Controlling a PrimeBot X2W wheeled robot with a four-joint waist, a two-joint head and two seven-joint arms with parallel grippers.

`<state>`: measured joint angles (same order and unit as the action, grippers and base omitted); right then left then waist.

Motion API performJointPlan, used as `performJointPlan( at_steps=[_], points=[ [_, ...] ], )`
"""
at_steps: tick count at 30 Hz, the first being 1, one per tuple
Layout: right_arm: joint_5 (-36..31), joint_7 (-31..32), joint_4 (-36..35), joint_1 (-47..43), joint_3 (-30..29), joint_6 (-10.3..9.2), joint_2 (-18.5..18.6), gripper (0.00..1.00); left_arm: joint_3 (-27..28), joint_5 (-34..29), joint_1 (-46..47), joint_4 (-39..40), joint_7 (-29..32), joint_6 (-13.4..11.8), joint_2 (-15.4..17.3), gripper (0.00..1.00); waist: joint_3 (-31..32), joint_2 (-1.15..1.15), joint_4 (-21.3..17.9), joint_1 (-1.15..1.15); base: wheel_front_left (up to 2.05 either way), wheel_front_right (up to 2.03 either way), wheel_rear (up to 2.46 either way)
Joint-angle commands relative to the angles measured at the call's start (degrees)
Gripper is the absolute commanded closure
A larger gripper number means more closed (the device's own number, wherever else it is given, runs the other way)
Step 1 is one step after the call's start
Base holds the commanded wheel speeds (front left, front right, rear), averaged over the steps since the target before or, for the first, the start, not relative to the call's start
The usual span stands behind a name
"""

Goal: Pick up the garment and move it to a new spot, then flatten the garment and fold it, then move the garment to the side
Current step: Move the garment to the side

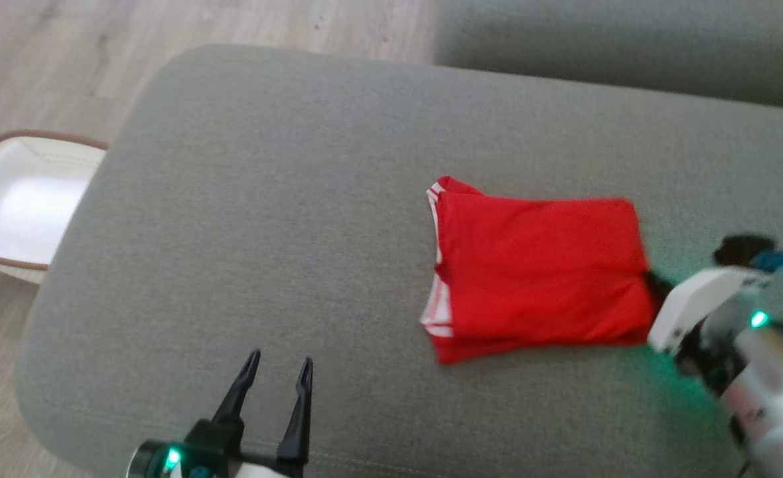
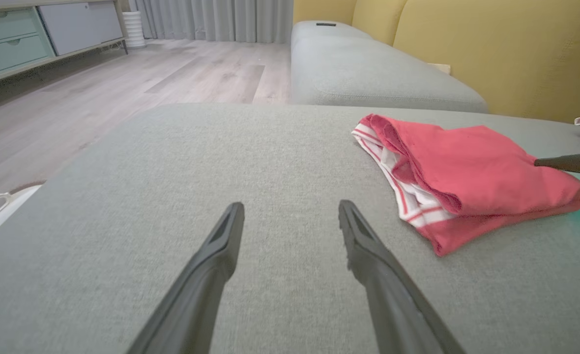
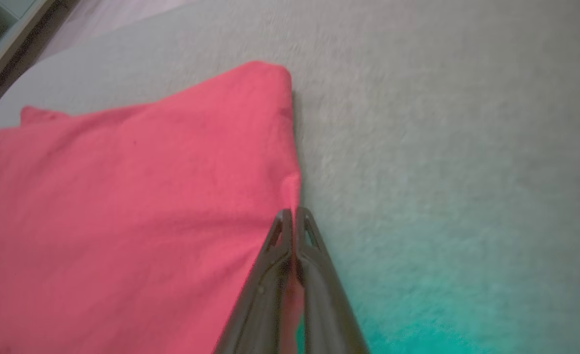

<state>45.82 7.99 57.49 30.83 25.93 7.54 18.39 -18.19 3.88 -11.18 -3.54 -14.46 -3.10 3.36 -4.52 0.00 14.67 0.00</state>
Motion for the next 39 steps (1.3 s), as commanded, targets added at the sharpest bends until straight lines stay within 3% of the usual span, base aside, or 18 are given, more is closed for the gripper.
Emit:
performJointPlan(
  at_steps=[1,12,22,34,39],
  points=[
    [-0.31,-0.93,-0.83,3.6,0.63,-0.05,2.68,1.0,1.06,0.59,3.45,2.47,-0.54,-0.22,-0.48,0.0,-1.43,0.0,-1.18,0.0,0.0,0.0,0.0],
    [-3.38,0.41,-2.09,18.35,2.77,-0.05,13.29,1.0,-3.04,2.16,11.68,5.72,-0.54,-1.69,-0.48,0.0,-10.81,0.0,-7.61,0.0,0.0,0.0,0.0],
    [-5.31,1.62,-3.22,25.34,1.69,-0.05,23.69,1.0,-4.49,2.35,16.87,5.46,-0.54,-1.64,-0.48,0.0,-16.01,0.0,-12.45,0.0,0.0,0.0,0.0],
    [-8.99,1.69,-2.75,29.83,-3.28,-0.05,33.82,1.0,-5.31,2.12,21.03,5.47,-0.54,-0.98,-0.48,0.0,-21.24,0.0,-12.68,0.0,0.0,0.0,0.0],
    [-11.05,2.72,0.0,30.24,-6.04,-0.05,35.26,1.0,-5.28,2.36,21.57,4.9,-0.54,-0.91,-0.48,0.0,-21.22,0.0,-12.36,0.0,0.0,0.0,0.0]
  ],
)
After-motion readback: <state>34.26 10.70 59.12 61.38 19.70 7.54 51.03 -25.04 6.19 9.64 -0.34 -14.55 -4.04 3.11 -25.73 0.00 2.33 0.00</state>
